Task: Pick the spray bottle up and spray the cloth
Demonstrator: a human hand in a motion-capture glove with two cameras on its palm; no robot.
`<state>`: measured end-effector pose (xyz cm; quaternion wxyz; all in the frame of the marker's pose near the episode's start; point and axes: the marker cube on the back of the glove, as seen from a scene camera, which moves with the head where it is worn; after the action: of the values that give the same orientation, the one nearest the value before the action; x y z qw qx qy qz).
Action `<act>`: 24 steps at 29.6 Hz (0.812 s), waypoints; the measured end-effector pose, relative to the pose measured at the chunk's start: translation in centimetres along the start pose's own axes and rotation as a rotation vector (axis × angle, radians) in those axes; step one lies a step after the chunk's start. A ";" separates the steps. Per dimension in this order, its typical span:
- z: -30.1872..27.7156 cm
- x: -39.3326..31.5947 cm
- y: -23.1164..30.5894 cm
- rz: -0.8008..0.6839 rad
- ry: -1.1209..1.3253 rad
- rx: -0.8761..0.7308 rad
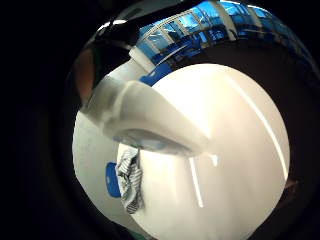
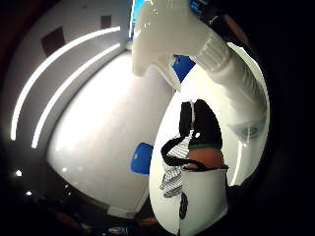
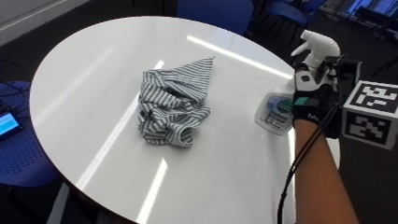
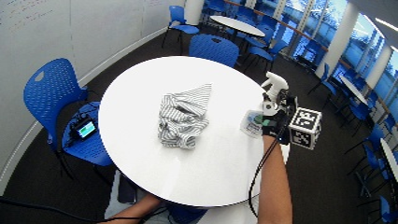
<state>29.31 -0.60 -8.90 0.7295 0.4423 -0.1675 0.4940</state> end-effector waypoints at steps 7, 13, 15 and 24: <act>-1.1 0.7 -1.5 0.048 -0.038 0.026; -3.4 2.0 -2.7 0.090 -0.105 0.090; -3.9 2.1 -3.1 0.091 -0.127 0.115; -4.2 1.2 -3.7 0.078 -0.157 0.161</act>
<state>32.26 3.11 -12.18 0.6563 0.5301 -0.2011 0.4978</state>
